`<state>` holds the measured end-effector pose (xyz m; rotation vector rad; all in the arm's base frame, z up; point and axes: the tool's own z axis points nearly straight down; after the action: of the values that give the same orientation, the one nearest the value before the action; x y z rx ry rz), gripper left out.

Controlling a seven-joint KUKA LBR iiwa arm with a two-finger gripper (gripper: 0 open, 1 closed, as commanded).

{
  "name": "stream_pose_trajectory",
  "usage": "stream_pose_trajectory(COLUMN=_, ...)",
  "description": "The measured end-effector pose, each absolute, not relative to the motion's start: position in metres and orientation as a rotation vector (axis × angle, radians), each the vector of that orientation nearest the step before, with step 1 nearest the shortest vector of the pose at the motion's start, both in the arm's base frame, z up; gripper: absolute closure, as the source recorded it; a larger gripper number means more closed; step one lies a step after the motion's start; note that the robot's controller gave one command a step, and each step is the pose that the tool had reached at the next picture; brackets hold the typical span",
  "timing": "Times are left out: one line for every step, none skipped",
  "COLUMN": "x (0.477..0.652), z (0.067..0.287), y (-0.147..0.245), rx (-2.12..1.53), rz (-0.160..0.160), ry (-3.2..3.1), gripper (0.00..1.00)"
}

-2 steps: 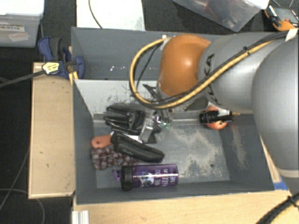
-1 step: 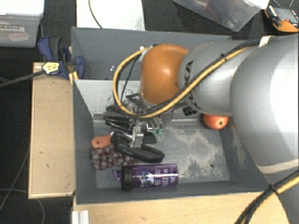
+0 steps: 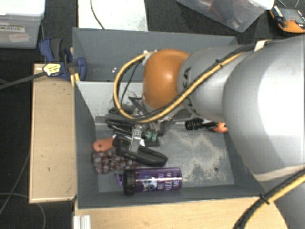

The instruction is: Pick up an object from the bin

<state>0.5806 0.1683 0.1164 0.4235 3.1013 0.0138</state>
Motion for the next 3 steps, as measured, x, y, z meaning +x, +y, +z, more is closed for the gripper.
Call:
stream_pose_trajectory(x=0.532, z=0.085, y=0.213, rx=-0.061, rz=0.015, ry=3.121, gripper=0.0)
stream_pose_trajectory(x=0.571, z=0.071, y=0.188, rx=0.421, rz=0.021, ry=3.101, gripper=0.0)
stream_pose_trajectory(x=0.554, z=0.073, y=0.204, rx=0.042, rz=0.018, ry=3.118, gripper=0.0)
